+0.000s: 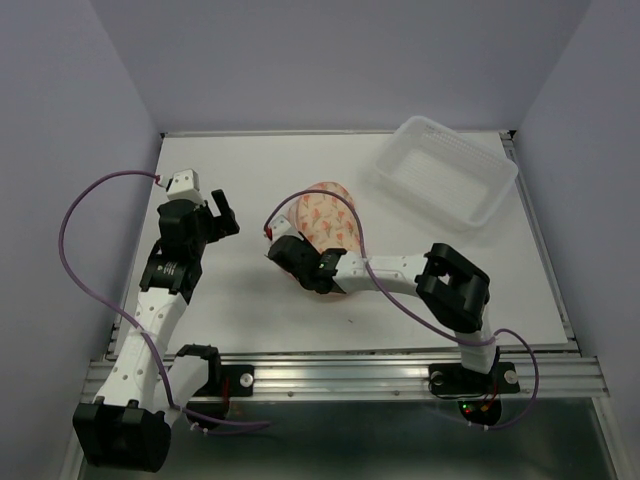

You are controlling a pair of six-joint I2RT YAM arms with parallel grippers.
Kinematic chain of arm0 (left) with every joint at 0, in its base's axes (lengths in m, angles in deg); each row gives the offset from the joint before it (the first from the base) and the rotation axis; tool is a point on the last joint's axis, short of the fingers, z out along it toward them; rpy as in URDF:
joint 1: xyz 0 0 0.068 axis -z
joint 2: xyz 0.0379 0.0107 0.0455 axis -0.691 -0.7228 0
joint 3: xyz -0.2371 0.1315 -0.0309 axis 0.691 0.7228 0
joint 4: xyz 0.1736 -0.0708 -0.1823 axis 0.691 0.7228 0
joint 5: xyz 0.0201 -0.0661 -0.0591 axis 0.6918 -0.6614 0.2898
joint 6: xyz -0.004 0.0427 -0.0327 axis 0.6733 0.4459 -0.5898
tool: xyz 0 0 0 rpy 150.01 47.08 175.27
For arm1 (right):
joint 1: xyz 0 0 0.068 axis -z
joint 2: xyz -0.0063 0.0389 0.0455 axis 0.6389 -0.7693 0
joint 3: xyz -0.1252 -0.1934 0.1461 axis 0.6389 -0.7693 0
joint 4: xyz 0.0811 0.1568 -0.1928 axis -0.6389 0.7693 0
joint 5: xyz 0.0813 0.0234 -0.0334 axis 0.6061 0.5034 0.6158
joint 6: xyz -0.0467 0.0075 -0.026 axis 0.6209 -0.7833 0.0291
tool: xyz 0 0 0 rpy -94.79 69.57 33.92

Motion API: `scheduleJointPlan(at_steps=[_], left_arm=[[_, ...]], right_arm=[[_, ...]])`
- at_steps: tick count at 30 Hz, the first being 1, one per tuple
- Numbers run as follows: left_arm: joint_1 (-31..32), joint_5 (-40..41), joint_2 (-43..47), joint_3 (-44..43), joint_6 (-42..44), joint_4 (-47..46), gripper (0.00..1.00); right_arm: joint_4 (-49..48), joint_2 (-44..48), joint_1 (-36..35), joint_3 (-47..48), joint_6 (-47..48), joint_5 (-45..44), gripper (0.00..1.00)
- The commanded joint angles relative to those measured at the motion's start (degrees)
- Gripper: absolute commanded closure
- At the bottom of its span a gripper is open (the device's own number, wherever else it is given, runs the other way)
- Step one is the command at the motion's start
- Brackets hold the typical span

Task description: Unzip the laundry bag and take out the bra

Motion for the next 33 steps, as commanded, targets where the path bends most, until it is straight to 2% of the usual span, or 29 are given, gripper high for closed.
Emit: scheduleJointPlan(at_steps=[1, 13, 16, 20, 26, 33], left_arm=[[-0.2, -0.1, 1.1, 0.4, 0.9, -2.1, 0.01], [-0.2, -0.1, 1.2, 0.6, 1.0, -2.2, 0.01], [-0.2, -0.1, 1.1, 0.6, 1.0, -2.1, 0.01], [-0.2, -0.1, 1.1, 0.6, 1.0, -2.2, 0.01], [-0.2, 0.3, 1.1, 0.6, 1.0, -2.2, 0.01], [-0.2, 0.8, 1.1, 0.7, 1.2, -2.1, 0.01]], right_arm=[[-0.7, -0.6, -0.1, 0.2, -1.3, -0.3, 0.58], [-0.6, -3.0, -0.1, 0.3, -2.1, -0.3, 0.57], [-0.7, -2.7, -0.1, 0.3, -2.1, -0.7, 0.84], [-0.7, -1.6, -0.1, 0.8, -1.3, -0.4, 0.98], [-0.7, 1.9, -0.1, 3.5, -0.5, 5.7, 0.99], [-0.7, 4.1, -0.7, 6.5, -1.2, 8.7, 0.98]])
